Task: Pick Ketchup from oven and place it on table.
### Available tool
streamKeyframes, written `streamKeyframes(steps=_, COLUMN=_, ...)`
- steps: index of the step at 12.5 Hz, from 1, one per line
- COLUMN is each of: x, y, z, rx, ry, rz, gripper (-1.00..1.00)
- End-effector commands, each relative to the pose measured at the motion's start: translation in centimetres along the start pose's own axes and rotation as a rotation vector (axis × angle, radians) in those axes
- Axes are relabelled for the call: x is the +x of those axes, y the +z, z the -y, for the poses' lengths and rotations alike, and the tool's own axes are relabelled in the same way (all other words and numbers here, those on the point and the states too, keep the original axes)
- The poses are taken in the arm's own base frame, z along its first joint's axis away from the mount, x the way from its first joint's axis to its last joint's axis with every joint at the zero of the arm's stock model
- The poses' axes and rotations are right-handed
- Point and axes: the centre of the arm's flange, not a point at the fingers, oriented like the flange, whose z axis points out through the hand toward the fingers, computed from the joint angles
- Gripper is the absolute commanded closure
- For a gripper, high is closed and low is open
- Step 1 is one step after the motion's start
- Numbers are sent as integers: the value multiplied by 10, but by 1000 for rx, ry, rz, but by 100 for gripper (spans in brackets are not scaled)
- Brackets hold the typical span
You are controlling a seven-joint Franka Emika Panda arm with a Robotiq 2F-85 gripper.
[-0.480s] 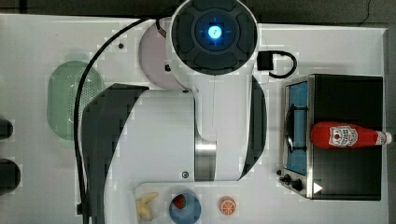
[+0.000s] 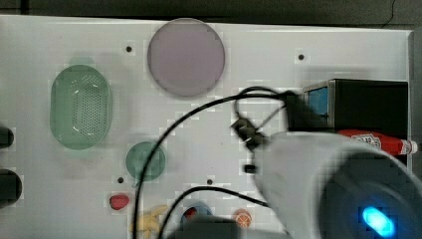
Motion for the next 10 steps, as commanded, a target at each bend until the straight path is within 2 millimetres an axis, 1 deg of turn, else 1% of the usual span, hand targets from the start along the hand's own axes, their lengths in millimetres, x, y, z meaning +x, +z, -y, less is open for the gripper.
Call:
streamKeyframes(steps=1, x=55, y=26, z=-34, rx=4, ry=128, rz=7, gripper=-100)
streamKeyframes(steps=3, x=87, y=39, z=-61, rx=24, ry=201, rz=-15, gripper=-100)
streamKeyframes(steps=5, x=116, y=56, z=-90, rx=24, ry=277, rz=-25, gripper=-100)
streamKeyframes(steps=6, x=144, y=73, z=-120, rx=24, ry=353, rz=-51, gripper=-100)
streamKeyframes(steps=7, x=158, y=81, z=-134, rx=24, ry=386, rz=-72, gripper=-100)
streamKeyframes(steps=8, x=178, y=95, z=-154, rx=17, ry=436, rz=-106, gripper=-100)
streamKeyframes(steps=10, x=197, y=124, z=-176, rx=-23, ry=492, rz=-108, gripper=-100)
